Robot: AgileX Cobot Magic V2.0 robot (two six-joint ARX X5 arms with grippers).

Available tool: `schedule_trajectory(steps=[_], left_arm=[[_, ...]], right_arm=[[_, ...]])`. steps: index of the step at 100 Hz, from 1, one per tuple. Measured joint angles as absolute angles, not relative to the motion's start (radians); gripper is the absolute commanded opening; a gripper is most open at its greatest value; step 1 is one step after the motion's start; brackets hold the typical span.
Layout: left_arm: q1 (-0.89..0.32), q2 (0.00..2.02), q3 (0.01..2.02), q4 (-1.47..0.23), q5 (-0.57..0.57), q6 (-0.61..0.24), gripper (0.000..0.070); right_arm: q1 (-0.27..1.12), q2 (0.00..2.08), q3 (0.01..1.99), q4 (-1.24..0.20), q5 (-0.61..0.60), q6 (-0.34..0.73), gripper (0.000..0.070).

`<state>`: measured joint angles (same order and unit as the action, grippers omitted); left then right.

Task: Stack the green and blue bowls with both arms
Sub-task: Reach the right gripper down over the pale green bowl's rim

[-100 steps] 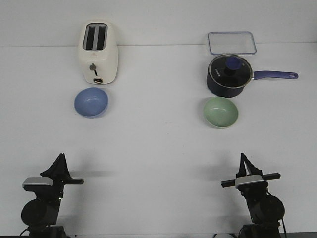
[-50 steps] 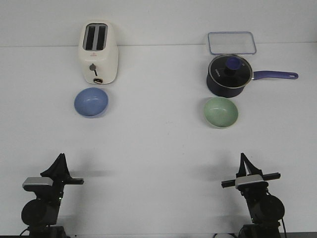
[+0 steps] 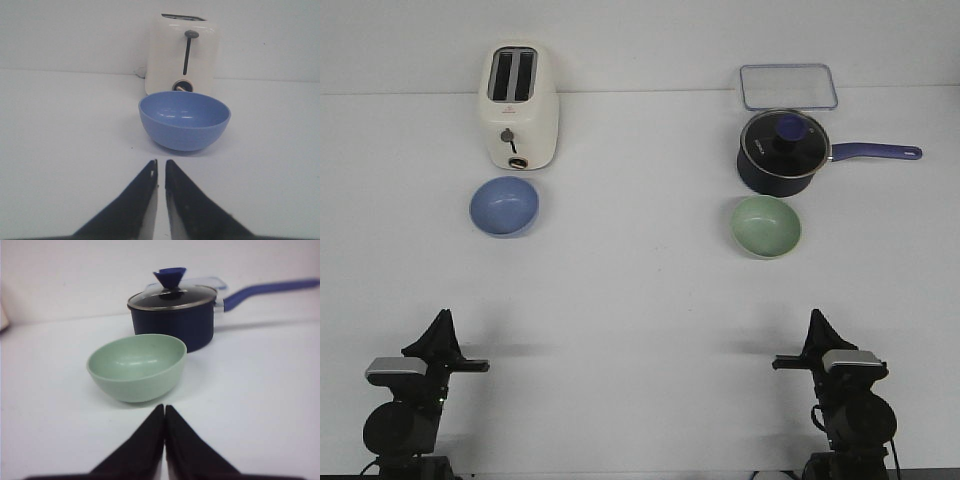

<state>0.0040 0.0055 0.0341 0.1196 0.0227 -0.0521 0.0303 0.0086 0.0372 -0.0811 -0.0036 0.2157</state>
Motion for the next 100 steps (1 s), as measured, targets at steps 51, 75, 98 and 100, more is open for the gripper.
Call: schedule_trajectory(steps=[51,75,98,100], left_arm=[[0.004,0.006,0.034,0.120,0.023,-0.052,0.0015],[0.004,0.006,0.034,0.120,0.023,-0.052,0.0015],[0.004,0.006,0.034,0.120,0.023,-0.052,0.0015],[0.004,0.006,0.034,0.120,0.023,-0.052,0.0015]], right_arm=[[-0.016,0.784,0.581,-0.253,-0.082,0.309,0.0270],[-0.041,1.190,0.852,-0.272,-0.138,0.284,0.0485],[-0.051,1.480,1.028,-0.272,-0.145,0.242,0.0486],[-0.052,1.499,1.037,-0.272,-0.146,0.239,0.0486]])
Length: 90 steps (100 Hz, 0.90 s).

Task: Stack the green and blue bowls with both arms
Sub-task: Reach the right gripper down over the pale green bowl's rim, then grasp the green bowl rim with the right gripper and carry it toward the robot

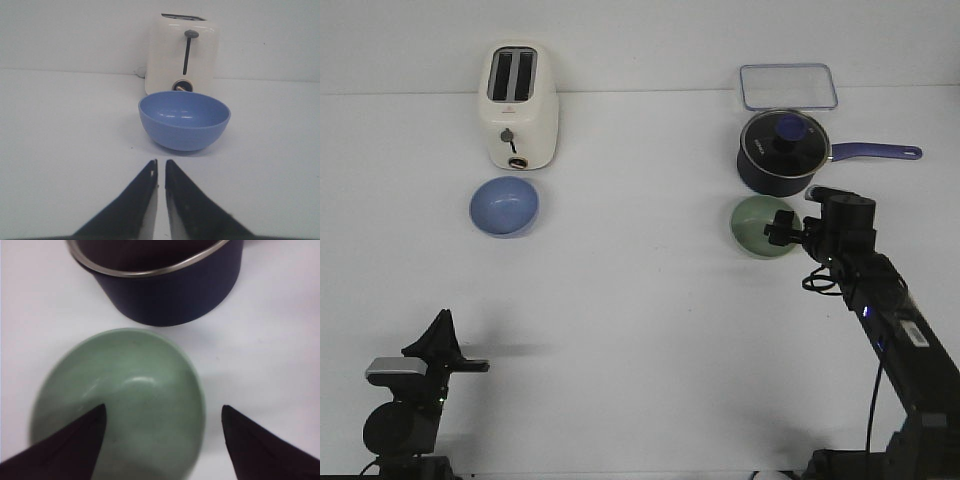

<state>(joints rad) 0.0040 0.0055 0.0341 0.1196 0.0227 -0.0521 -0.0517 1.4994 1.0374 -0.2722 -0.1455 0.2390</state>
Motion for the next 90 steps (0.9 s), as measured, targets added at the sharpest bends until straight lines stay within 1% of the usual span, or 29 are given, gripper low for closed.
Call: schedule_trajectory(steps=[10,14,17,21,24,30,32,33,49,59,77,90], left_arm=[[0.004,0.006,0.034,0.120,0.023,-0.052,0.0015],[0.004,0.006,0.034,0.120,0.023,-0.052,0.0015],[0.004,0.006,0.034,0.120,0.023,-0.052,0.0015],[0.004,0.006,0.034,0.120,0.023,-0.052,0.0015],[0.004,0.006,0.034,0.120,0.023,-0.052,0.0015],[0.004,0.006,0.034,0.120,0.023,-0.052,0.0015],[0.004,0.006,0.034,0.120,0.023,-0.052,0.0015],[0.004,0.006,0.034,0.120,0.023,-0.052,0.0015],[0.004,0.006,0.034,0.120,0.023,-0.052,0.0015],[0.004,0.006,0.034,0.120,0.023,-0.052,0.0015],[0.004,0.006,0.034,0.120,0.023,-0.052,0.0015],[0.004,0.006,0.034,0.120,0.023,-0.052,0.0015]], right_arm=[[-0.052,1.588,1.076,-0.273,-0.133,0.230,0.0483],[-0.052,1.617,1.085,-0.275,-0.131,0.226,0.0470],[-0.052,1.634,1.090,-0.274,-0.129,0.224,0.0441],[-0.053,1.653,1.092,-0.274,-0.127,0.223,0.0362],[-0.053,1.664,1.092,-0.276,-0.126,0.221,0.0272],[-0.053,1.673,1.092,-0.281,-0.118,0.219,0.0068],[-0.053,1.674,1.092,-0.281,-0.115,0.217,0.0015],[-0.053,1.674,1.092,-0.280,-0.114,0.216,0.0000],[-0.058,1.671,1.093,-0.281,-0.109,0.213,0.0000],[-0.060,1.633,1.093,-0.305,-0.118,0.205,0.0000],[-0.056,1.451,1.093,-0.384,-0.212,0.195,0.0000],[0.005,1.311,1.086,-0.446,-0.244,0.192,0.0000]])
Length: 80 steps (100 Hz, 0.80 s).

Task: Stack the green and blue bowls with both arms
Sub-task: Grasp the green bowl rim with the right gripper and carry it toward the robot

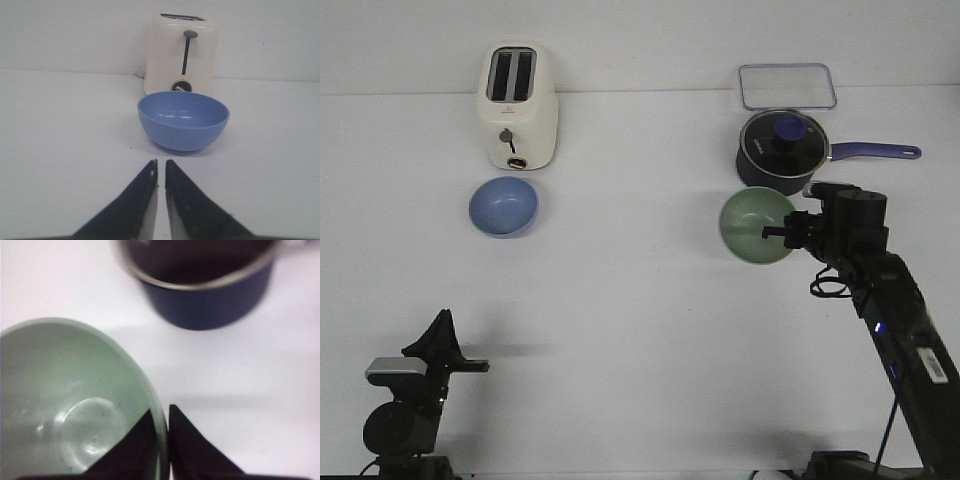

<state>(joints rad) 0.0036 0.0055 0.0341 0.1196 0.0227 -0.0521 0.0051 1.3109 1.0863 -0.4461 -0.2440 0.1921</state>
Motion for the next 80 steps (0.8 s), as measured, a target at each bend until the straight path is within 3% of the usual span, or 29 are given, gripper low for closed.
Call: schedule_trajectory(steps=[25,54,80], left_arm=[[0.004,0.006,0.034,0.120,0.023,-0.052,0.0015],[0.004,0.006,0.034,0.120,0.023,-0.053,0.0015],[0.004,0.006,0.034,0.120,0.023,-0.170,0.0015]], right_arm=[[0.266,1.099,0.894,-0.466,-0.254,0.234,0.0000],[0.587,1.084,0.762,-0.411,-0.099,0.323,0.0000],[0.672,1.116,0.645,-0.306,-0.054,0.352,0.0000]])
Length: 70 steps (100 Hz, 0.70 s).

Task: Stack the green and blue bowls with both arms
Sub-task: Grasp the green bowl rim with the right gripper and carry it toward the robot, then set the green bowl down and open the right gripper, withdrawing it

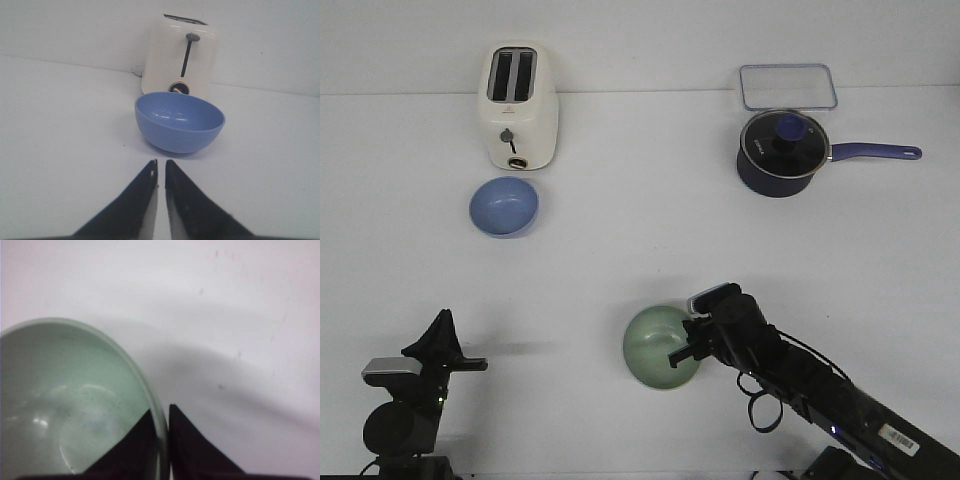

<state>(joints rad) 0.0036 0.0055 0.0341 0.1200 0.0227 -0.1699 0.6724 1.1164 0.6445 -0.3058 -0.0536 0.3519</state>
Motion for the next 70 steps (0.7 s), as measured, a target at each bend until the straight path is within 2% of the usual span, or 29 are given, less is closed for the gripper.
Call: schedule_trajectory(steps=[10,15,27,34,55,70], left_arm=[[0.004,0.006,0.034,0.120,0.023,-0.252,0.0013],[0.004,0.006,0.034,0.120,0.023,-0.298,0.0013],[0.004,0.006,0.034,0.120,0.023,-0.405,0.0012],[0.004,0.006,0.034,0.120,0.023,-0.465,0.0012],[0.004,0.006,0.038,0.100,0.034,-0.617,0.0013],[0.004,0.015,0.097,-0.003,0.056,-0.650,0.0015]], right_arm=[[0.672,1.134,0.633,-0.303,-0.052,0.353,0.0000],[0.672,1.137,0.633,-0.302,-0.053,0.352,0.0025],[0.672,1.138,0.633,-0.299,-0.078,0.347,0.0173],[0.672,1.138,0.633,-0.297,-0.079,0.345,0.0229],[0.630,1.125,0.636,-0.298,-0.078,0.328,0.0250],[0.526,1.021,0.644,-0.294,-0.074,0.310,0.0250]])
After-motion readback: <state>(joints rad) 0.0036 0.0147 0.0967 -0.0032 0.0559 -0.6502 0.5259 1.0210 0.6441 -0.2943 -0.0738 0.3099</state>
